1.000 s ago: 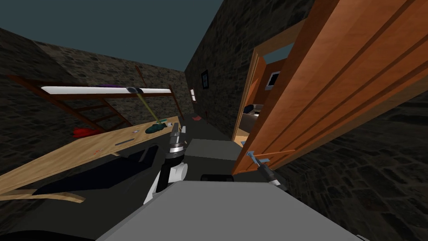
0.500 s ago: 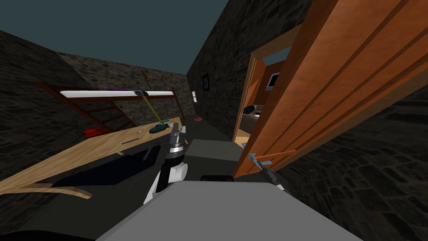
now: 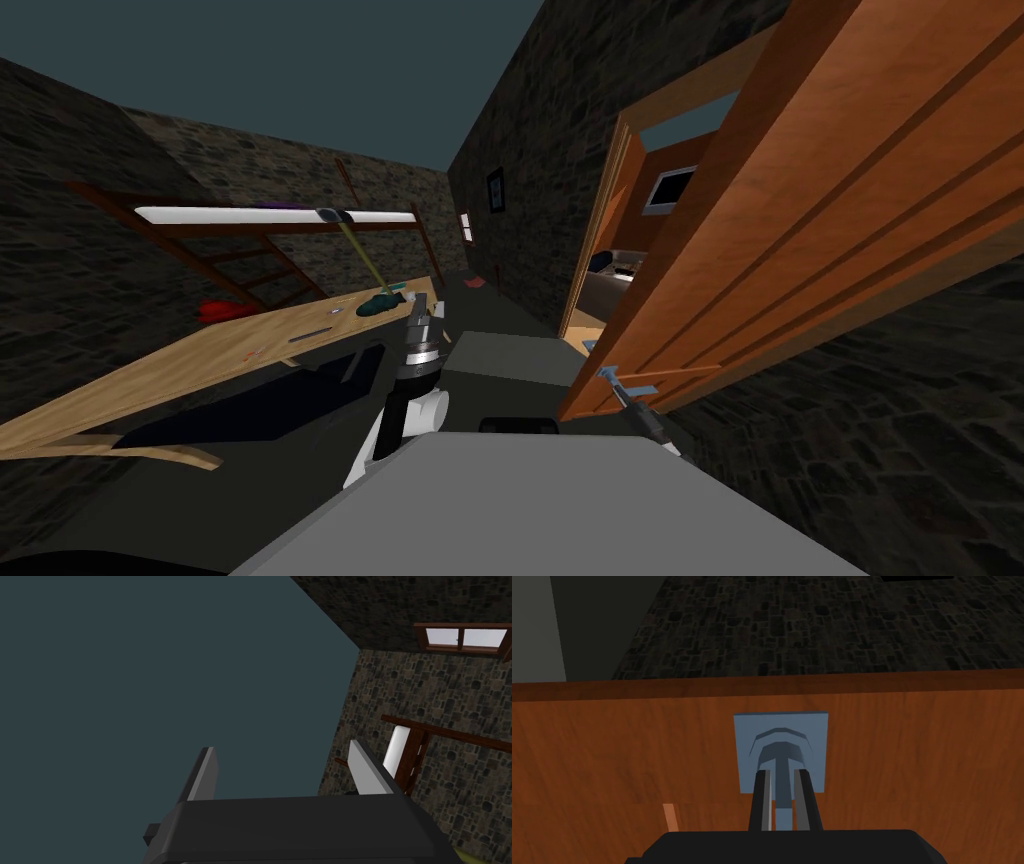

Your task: Pull the door open

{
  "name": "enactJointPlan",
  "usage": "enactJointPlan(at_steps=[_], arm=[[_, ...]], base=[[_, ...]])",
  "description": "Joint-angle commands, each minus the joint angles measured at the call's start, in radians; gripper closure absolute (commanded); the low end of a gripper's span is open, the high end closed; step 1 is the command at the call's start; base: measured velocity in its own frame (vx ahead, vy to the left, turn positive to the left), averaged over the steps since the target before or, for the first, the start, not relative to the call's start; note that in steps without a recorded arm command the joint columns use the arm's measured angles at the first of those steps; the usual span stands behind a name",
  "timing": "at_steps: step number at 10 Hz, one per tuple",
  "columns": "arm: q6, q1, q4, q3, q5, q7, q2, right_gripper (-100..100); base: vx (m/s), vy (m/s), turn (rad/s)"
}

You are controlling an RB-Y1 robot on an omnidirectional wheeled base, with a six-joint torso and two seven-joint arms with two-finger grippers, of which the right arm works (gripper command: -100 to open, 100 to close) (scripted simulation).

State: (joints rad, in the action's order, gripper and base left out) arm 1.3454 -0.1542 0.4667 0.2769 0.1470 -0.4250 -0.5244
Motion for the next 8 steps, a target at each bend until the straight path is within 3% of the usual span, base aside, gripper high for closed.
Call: enactJointPlan(at_steps=[1, 3, 4, 8], arm=[[0.03, -0.015, -0.015, 0.015, -0.011, 0.006, 0.018, 100], [0.045, -0.023, -0.022, 0.017, -0.013, 0.01, 0.021, 100], [0.064, -0.062, 0.007, 0.008, -0.002, 0.01, 0.001, -100], [0.115, -0.106, -0.001, 0.009, 0.005, 0.011, -0.007, -100]], base=[[0.042, 0.058, 0.082], [0.062, 0.099, 0.068], [-0.018, 0.0, -0.169], [-0.086, -0.08, -0.157]])
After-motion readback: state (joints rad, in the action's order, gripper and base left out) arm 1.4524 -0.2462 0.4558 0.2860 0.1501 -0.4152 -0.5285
